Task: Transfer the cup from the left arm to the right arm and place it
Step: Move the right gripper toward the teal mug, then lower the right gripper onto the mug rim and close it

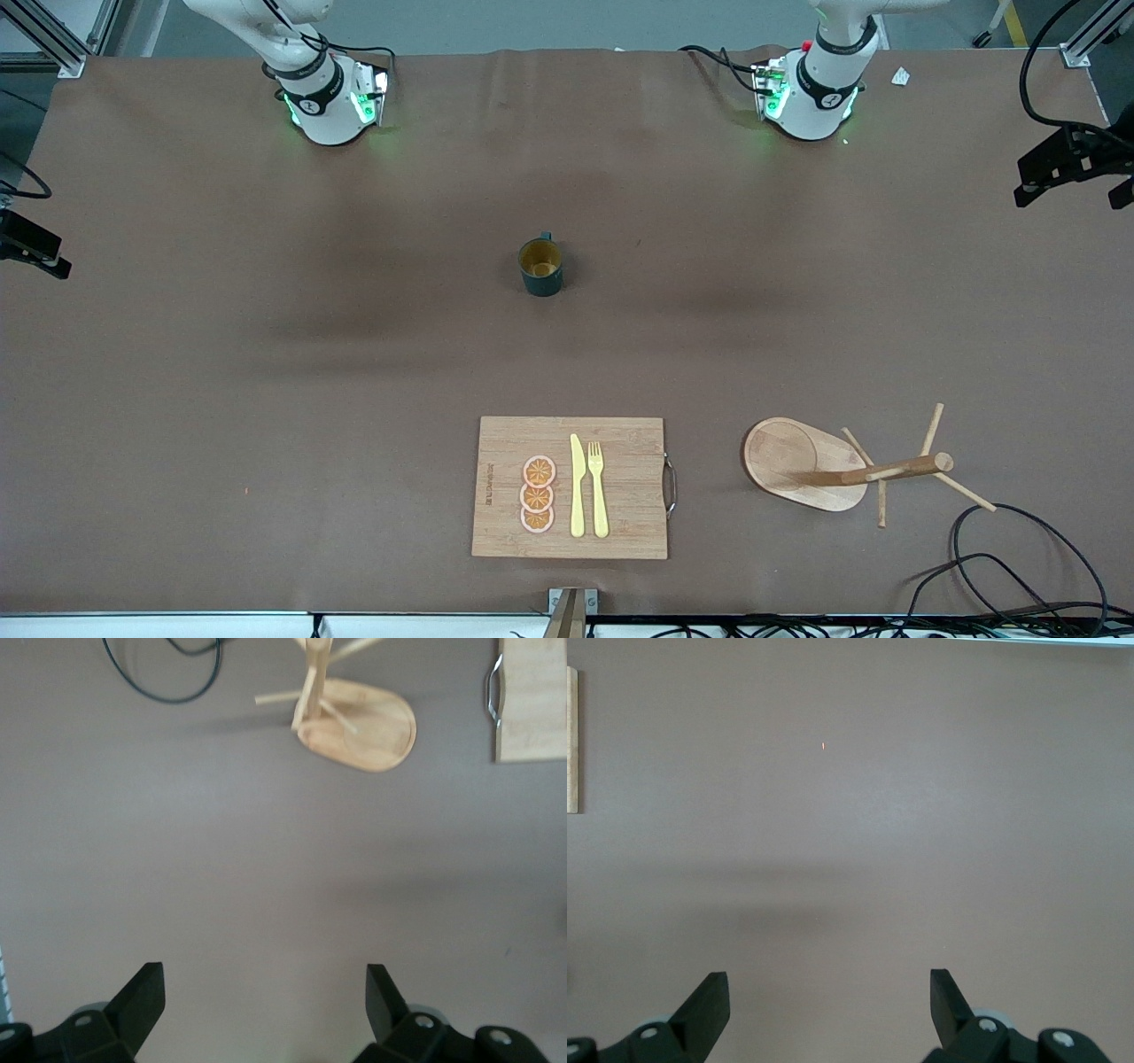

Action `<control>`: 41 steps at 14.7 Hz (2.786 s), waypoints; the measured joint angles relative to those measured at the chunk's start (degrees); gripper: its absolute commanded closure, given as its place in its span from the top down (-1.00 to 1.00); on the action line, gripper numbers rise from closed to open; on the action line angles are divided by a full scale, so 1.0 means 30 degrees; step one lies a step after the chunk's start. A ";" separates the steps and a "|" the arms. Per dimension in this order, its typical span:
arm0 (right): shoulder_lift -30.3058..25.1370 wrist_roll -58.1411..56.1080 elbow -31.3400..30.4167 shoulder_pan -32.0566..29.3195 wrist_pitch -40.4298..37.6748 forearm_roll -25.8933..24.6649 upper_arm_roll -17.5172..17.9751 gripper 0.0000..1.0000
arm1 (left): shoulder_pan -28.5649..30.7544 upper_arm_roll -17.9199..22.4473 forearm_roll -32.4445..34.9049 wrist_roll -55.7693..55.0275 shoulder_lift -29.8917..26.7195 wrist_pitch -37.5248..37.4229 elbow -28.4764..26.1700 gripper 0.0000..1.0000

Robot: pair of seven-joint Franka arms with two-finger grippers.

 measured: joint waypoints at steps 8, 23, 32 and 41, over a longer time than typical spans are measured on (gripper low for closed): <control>0.0000 0.0000 -0.0001 0.0000 0.0000 0.0000 0.0011 1.00 | 0.0020 -0.0065 -0.0125 -0.0686 -0.0329 0.2274 -0.1665 1.00; -0.0002 -0.0023 0.0159 0.0650 -0.0053 0.0608 0.0470 1.00 | 0.0210 0.0067 -0.0127 -0.0707 -0.0196 0.3180 -0.1438 1.00; 0.2928 0.4970 -0.0147 0.6017 -0.1572 0.0807 0.1306 1.00 | -0.0045 -0.2248 -0.0197 -0.1637 -0.0341 0.1664 -0.2243 1.00; 0.3284 2.1116 -0.3629 1.1721 0.4185 0.2589 0.1461 1.00 | 0.0057 -0.2259 -0.0993 -0.1711 -0.0343 0.1448 -0.2377 1.00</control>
